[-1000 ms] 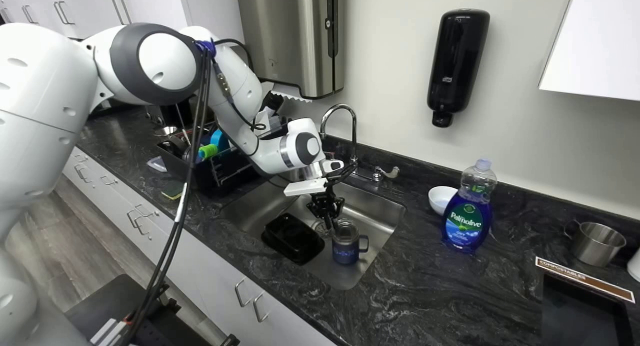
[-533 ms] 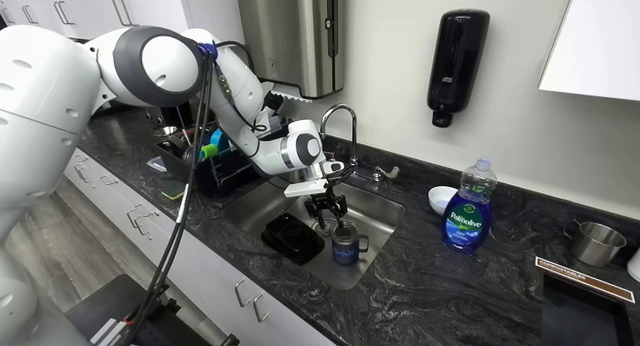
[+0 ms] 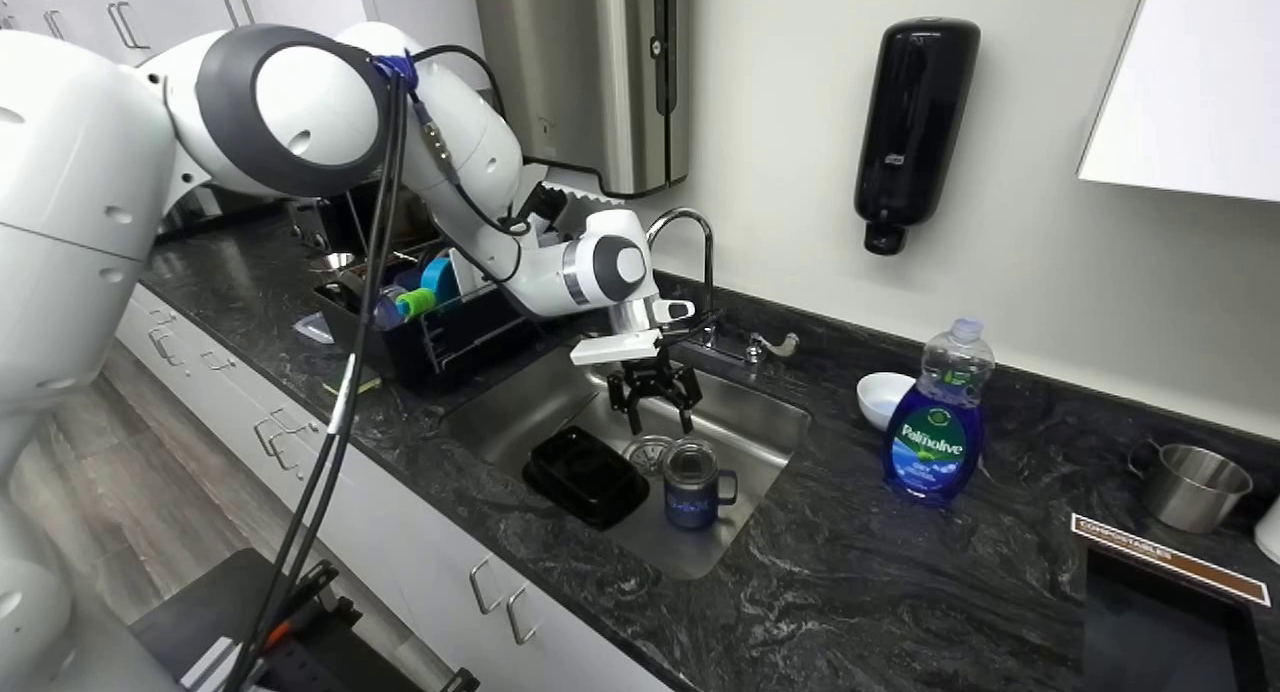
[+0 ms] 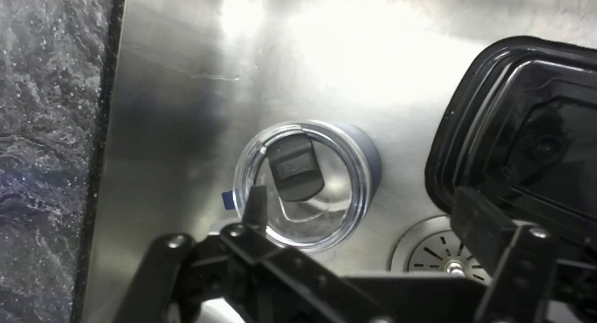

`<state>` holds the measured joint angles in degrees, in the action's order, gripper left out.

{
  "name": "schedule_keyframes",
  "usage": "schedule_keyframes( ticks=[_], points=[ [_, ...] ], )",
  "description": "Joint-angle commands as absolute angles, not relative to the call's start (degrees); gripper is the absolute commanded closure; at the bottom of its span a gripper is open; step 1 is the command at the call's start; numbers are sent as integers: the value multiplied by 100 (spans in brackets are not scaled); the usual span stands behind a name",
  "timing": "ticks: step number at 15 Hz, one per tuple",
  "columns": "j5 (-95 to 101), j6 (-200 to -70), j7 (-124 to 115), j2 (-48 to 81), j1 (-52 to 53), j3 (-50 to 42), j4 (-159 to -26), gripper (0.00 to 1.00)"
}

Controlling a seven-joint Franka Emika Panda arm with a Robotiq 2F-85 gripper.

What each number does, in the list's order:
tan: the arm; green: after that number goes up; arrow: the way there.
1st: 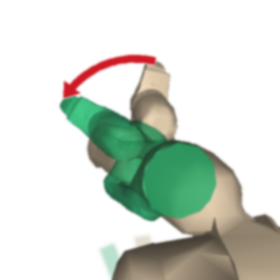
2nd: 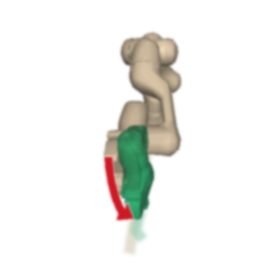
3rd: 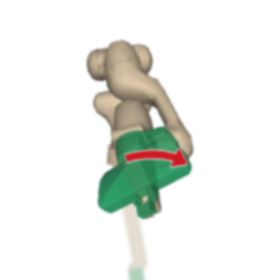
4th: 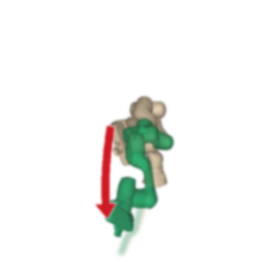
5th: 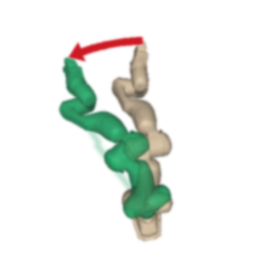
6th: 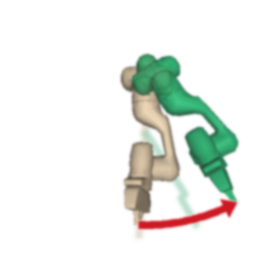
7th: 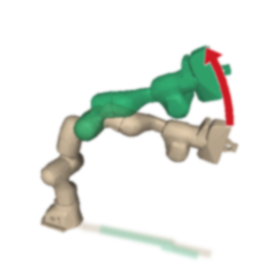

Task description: Place the lid on the dark blue thermos

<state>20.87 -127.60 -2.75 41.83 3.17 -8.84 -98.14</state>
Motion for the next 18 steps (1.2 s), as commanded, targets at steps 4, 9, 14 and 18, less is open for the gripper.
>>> schedule_keyframes(
  ticks=[4,9,14,18],
  points=[
    [1659,-12460,1375,3698,-380,-409,-9992,0],
    [594,-11818,1653,3755,-877,-204,-9715,0],
    [-195,-12217,1050,3742,-980,-273,-9780,0],
    [-372,-12945,646,3859,-925,-306,-9742,0]
  ],
)
